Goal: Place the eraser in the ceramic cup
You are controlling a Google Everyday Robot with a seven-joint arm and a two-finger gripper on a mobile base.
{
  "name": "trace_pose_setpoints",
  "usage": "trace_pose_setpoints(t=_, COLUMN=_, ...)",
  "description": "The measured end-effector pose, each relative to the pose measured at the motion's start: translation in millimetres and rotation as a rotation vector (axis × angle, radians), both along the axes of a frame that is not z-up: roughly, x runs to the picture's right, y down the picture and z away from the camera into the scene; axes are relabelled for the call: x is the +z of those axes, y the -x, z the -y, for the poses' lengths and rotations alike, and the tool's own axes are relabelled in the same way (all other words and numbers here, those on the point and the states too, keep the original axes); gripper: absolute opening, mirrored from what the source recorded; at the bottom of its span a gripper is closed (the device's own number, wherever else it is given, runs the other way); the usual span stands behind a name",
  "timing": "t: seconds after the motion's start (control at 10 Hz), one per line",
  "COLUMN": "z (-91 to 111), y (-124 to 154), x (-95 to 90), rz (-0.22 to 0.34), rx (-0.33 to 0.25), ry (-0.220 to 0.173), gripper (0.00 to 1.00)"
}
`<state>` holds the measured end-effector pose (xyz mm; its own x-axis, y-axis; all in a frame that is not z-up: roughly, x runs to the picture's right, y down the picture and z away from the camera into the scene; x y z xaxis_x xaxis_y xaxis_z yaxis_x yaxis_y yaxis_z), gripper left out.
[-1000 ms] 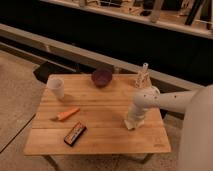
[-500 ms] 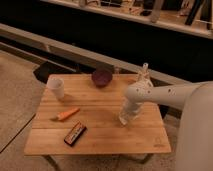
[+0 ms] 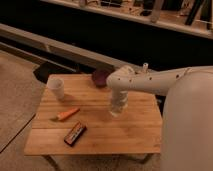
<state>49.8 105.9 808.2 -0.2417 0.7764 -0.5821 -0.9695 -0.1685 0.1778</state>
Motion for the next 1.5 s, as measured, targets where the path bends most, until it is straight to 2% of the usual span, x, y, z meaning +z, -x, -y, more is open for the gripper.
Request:
trace_pose_setpoints(t=0.2, z=14.0, y=21.1, x=-1.3, rz=0.027, rx=-0.097, ry=-0.004, gripper=0.00)
trace_pose_setpoints(t=0.5, z=23.7, y=57.7, x=-7.3, rz=0.087, rx=-0.271, ry=0.044, gripper=0.00)
trace_pose_setpoints(t=0.6, z=26.9, y=69.0, x=-8.7, rz=0.104, rx=-0.313, ry=0.055, gripper=0.00)
trace_pose_setpoints(t=0.7, z=37.1, y=89.8, x=-10.8, rz=0.138, rx=-0.377, ry=0.064, gripper=0.00)
trace_pose_setpoints(t=1.0, z=61.3, y=129.2, x=-11.2, rz=0.209, rx=-0.427, ry=0.035, gripper=0.00)
trace_pose_setpoints(t=1.2, z=78.5, y=148.8, x=-9.2, rz=0.247, rx=-0.439, ry=-0.008, gripper=0.00)
trace_pose_setpoints(t=1.5, z=91.5, y=172.1, x=-0.5, rz=0.311, rx=-0.443, ry=-0.066, gripper=0.00)
